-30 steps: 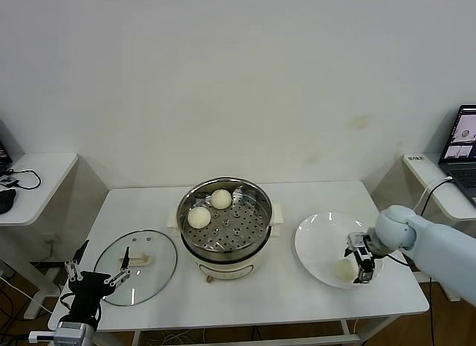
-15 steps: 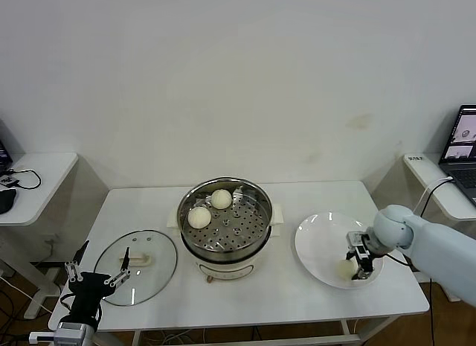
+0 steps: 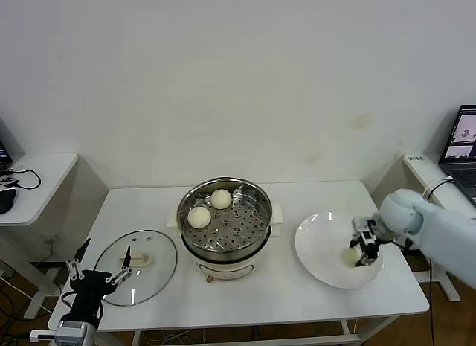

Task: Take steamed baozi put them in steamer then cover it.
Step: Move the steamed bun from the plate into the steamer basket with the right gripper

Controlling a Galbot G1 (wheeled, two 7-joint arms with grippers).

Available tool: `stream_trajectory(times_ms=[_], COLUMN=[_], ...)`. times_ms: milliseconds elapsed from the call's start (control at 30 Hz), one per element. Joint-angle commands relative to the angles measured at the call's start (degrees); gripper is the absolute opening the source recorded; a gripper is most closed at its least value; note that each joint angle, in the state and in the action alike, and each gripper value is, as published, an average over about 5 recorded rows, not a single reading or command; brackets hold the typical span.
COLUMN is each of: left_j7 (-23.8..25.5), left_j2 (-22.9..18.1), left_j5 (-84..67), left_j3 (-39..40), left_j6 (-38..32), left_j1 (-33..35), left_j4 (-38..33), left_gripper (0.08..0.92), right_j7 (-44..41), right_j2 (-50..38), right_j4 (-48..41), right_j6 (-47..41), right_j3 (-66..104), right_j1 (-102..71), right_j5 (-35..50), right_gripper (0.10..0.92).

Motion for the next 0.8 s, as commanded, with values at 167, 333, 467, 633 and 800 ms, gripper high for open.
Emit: stream_trajectory(times_ms=[167,333,467,633,800], left_j7=[0.05,0.05,0.0,-0.05,-0.01], left_j2=[0.38,0.47,0.56,0.75,0.86], left_j5=[-0.21,-0.27,-0.64,-1.25,-1.54], left_j3=[0.1,0.07,-0.58,-1.91,-2.85], left_j6=[0.01,-0.03,-0.19,-0.37,-0.29], left_j1=[-0.11,0.2,0.62,1.32,1.64], left_j4=[-0.44,-0.75,-0.84,-0.97,-1.49], left_gripper=[0.823,0.823,0.823,0.823,0.823], right_j7=[-0.26,0.32,1.53,3.33,5.77], right_j2=[2.65,8.9,15.17,22.38,28.93], right_j4=[0.66,0.52,0.41,-0.54,-1.04], right_j6=[-0.44,-1.16,-1.23,-0.9,0.14], right_j3=[-8.64,-13.62,-16.86,-19.07,-20.4], right_j1=[24.02,32.63,36.82,38.4,36.62], right_j5=[8.65,12.35,15.29,18.44,21.2], right_gripper=[0.569,0.572,0.574,0.576,0.577])
